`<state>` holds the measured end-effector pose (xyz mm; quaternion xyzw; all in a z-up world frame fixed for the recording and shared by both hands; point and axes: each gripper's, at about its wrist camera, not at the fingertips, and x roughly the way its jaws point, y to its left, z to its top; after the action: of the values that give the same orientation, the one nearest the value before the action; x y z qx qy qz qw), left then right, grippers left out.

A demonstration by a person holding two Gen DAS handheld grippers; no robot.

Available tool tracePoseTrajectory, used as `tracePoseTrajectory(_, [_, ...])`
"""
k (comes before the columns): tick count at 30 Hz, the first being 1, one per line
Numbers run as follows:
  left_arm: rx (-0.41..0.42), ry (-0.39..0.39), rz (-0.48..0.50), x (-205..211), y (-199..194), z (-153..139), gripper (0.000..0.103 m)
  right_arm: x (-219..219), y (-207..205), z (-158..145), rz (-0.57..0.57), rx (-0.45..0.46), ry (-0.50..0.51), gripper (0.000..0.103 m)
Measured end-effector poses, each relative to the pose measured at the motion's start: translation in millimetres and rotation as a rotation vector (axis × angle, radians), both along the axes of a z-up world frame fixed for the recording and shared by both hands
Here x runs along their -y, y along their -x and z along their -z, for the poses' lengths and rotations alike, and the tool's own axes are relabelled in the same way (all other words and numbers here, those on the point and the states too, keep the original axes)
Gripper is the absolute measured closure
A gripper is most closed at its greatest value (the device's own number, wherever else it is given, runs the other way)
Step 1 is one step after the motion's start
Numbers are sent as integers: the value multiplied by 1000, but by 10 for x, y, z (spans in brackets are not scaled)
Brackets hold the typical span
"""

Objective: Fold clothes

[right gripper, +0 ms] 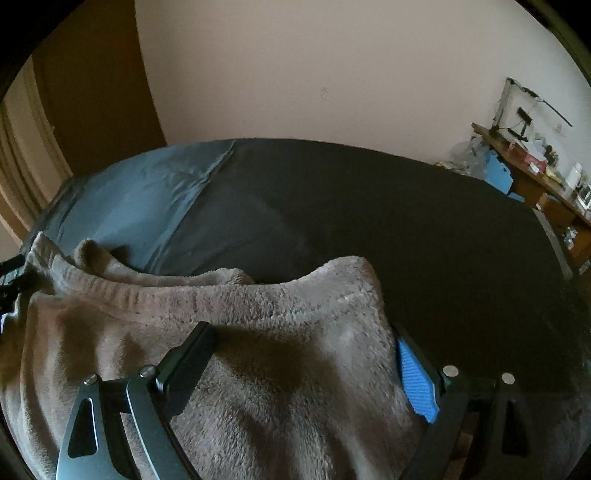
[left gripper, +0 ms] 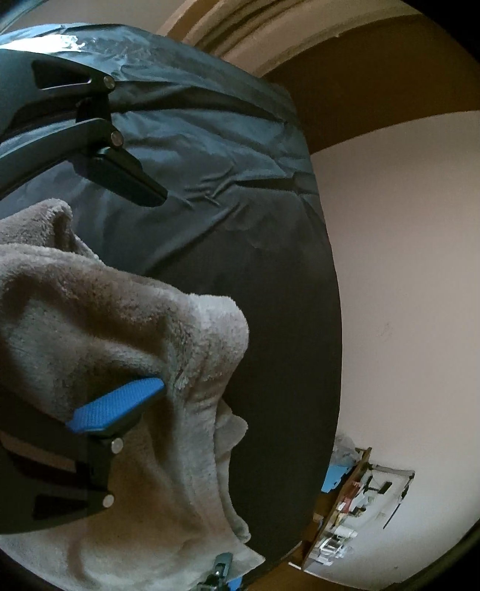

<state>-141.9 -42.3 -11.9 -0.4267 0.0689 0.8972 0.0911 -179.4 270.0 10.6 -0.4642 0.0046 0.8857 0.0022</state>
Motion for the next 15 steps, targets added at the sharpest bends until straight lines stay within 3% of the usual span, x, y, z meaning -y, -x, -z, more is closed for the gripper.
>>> tracePoseTrajectory(5, [7, 1, 23, -37, 12, 33, 9, -31, 98, 58, -17, 8, 26, 10])
tracePoseTrajectory(8, [9, 10, 33, -73, -6, 59, 16, -34, 147, 72, -31, 8, 41, 16])
tracePoseTrajectory(11, [16, 4, 47, -97, -13, 76, 28, 12, 136, 64, -45, -15, 35, 29])
tracePoseTrajectory(15, [21, -10, 60, -114, -24, 83, 46, 83, 105, 7, -55, -57, 9, 55])
